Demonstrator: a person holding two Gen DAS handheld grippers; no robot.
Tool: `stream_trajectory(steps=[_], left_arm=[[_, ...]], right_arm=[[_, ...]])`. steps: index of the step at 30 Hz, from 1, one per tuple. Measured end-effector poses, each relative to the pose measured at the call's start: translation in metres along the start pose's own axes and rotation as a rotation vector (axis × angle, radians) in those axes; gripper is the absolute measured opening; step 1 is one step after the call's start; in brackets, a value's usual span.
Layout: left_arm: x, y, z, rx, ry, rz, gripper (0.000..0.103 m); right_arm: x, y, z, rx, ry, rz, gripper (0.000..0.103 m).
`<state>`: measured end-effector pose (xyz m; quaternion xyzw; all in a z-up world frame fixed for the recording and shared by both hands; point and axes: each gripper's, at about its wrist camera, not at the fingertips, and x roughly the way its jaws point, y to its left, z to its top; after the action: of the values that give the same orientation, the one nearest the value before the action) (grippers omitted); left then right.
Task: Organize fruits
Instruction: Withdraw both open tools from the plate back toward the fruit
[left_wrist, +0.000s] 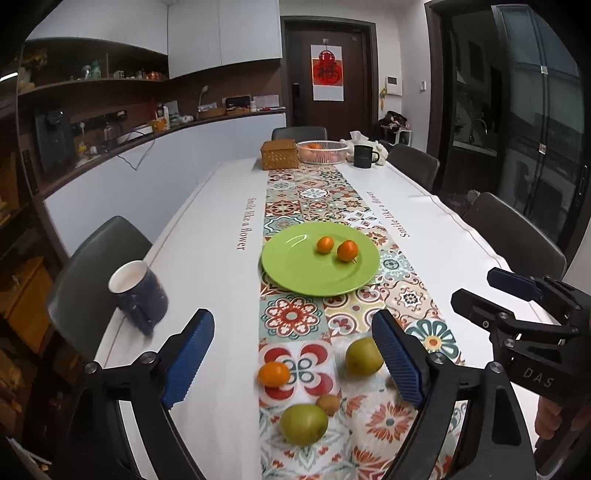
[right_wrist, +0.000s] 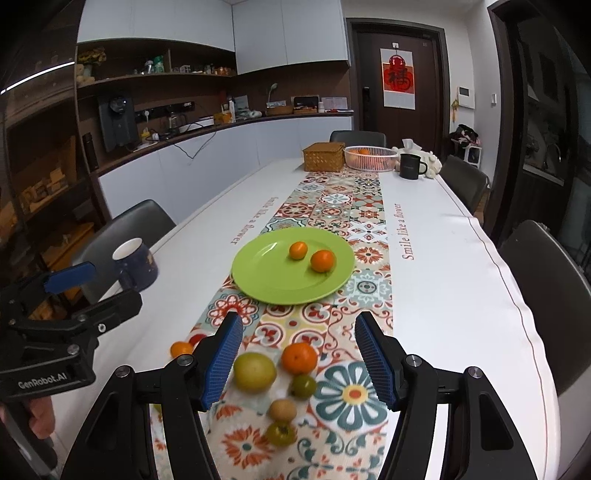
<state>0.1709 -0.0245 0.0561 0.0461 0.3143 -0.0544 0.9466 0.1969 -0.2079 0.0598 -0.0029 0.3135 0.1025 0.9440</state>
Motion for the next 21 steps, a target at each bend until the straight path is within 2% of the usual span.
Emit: stream_trajectory(steps=[10,21], left_arm=[[-0.022,0.003,-0.038,0.061,-0.015,0.041,0.089],[-0.010,0.001,-0.077,0.057,0.077,0.011,0.089]], right_arm=[[-0.018,0.011,-0.025,-0.029,-0.009,-0.030,0.064],[-0.014,0.021,-0.059,-0.059,0.060,-0.027,0.064]])
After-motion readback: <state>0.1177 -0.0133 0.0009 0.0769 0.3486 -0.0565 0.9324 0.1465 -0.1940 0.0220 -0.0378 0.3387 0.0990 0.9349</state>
